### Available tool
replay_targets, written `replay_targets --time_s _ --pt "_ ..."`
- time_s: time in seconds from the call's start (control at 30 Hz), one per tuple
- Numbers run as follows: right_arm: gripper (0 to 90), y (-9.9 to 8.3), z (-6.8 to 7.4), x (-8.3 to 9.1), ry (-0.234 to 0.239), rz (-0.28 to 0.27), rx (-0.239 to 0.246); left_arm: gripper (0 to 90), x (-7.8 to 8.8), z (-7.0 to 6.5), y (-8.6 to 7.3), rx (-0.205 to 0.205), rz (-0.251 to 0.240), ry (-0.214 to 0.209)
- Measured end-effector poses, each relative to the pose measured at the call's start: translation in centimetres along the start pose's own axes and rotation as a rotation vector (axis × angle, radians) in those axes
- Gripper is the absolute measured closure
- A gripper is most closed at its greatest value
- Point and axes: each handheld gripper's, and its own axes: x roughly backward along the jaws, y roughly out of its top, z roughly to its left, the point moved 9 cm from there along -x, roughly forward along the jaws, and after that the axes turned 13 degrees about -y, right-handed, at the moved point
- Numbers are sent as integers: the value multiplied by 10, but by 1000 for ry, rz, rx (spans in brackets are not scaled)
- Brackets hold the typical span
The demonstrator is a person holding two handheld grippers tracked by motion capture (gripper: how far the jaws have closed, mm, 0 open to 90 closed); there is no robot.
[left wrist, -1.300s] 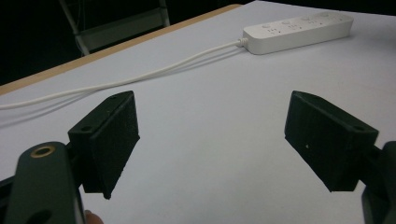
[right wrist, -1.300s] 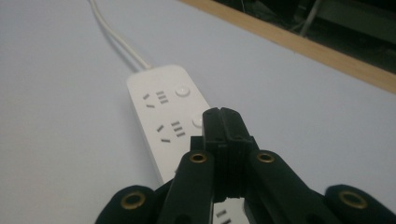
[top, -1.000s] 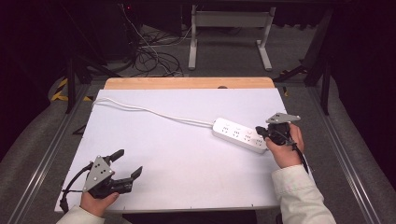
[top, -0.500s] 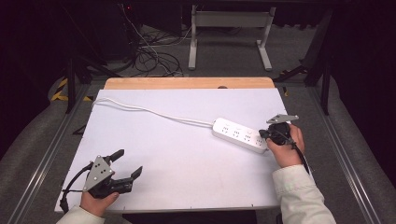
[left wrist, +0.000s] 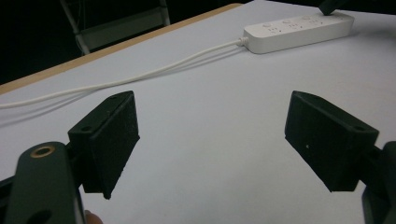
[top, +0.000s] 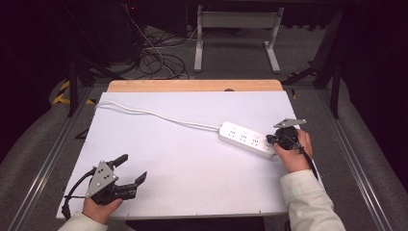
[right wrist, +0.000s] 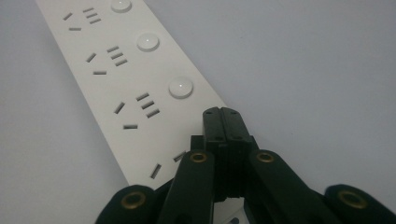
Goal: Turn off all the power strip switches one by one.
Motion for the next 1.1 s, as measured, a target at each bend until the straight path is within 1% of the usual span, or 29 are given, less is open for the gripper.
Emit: replay_targets --time_s 0.4,0.43,0.57,0.6,0.63,0.7,0.77,0.83,0.9,0.93,0.97,1.0,1.03,1.07,1.1 --pt "900 1 1 -1 -13 10 -19 179 0 0 0 -5 1 2" --pt "900 1 1 -1 -13 10 -19 179 0 -1 0 3 -3 1" --pt "900 0 1 -1 -4 10 -37 180 1 -2 0 1 -2 0" --pt "900 0 1 -1 -8 10 -35 180 1 -2 0 -2 -1 -1" --pt "900 0 2 -1 -22 10 -22 180 1 -1 0 -6 0 0" --pt "900 0 2 -1 -28 11 -20 179 1 -1 0 -5 0 -1" --pt "900 0 2 -1 -24 11 -35 180 1 -2 0 -6 0 -1" --pt "900 0 2 -2 -20 15 -45 179 1 -3 0 0 -2 -4" --pt "900 0 2 -2 -25 14 -37 180 1 -3 0 -1 -1 -4" --pt "900 0 2 -2 -31 10 -38 179 1 -3 0 -1 -1 -4" --pt "900 0 2 -2 -31 10 -38 179 1 -2 0 -8 4 -3" --pt "900 0 2 -2 -26 5 -43 180 1 -2 0 -6 3 -3" --pt "900 1 2 -2 -21 -7 -43 180 1 -2 0 -5 3 -3" --pt "900 3 3 1 -16 -38 -43 180 1 -1 0 -4 1 -2" --pt "900 3 3 1 -16 -38 -43 180 1 -1 0 -4 0 -2"
